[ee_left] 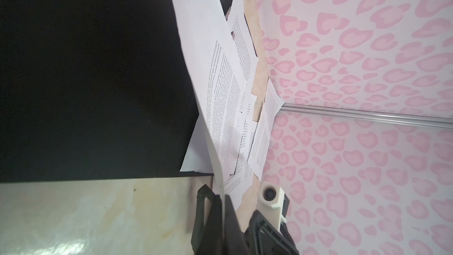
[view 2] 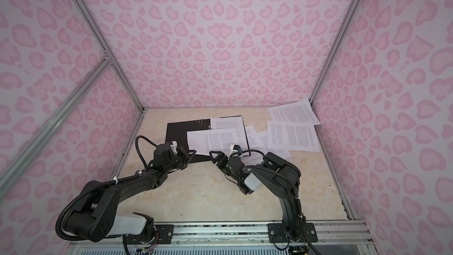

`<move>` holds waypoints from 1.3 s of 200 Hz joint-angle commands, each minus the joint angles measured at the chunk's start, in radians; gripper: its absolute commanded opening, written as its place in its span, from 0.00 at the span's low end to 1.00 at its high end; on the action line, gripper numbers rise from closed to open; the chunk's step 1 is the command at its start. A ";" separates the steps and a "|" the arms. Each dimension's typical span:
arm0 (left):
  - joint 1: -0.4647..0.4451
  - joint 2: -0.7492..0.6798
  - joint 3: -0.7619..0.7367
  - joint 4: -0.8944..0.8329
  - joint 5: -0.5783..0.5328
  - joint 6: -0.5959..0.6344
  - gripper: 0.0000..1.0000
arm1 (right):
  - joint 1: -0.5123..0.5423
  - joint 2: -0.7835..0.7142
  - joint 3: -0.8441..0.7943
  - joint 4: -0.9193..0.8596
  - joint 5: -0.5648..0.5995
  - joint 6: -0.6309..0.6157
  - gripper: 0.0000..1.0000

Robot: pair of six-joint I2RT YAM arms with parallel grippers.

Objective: Put the files into the folder

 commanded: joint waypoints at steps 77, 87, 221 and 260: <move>-0.003 0.017 -0.013 0.067 0.020 -0.026 0.03 | 0.052 0.102 0.064 0.178 0.143 0.099 0.62; 0.000 0.010 -0.013 0.066 0.020 -0.025 0.03 | 0.053 0.105 0.062 0.175 0.152 0.110 0.59; -0.010 -0.020 -0.023 0.047 -0.004 0.001 0.04 | 0.026 0.124 0.049 0.142 0.189 0.170 0.00; -0.011 -0.035 0.000 0.031 0.003 0.044 0.47 | -0.003 0.063 0.035 0.043 0.137 0.143 0.00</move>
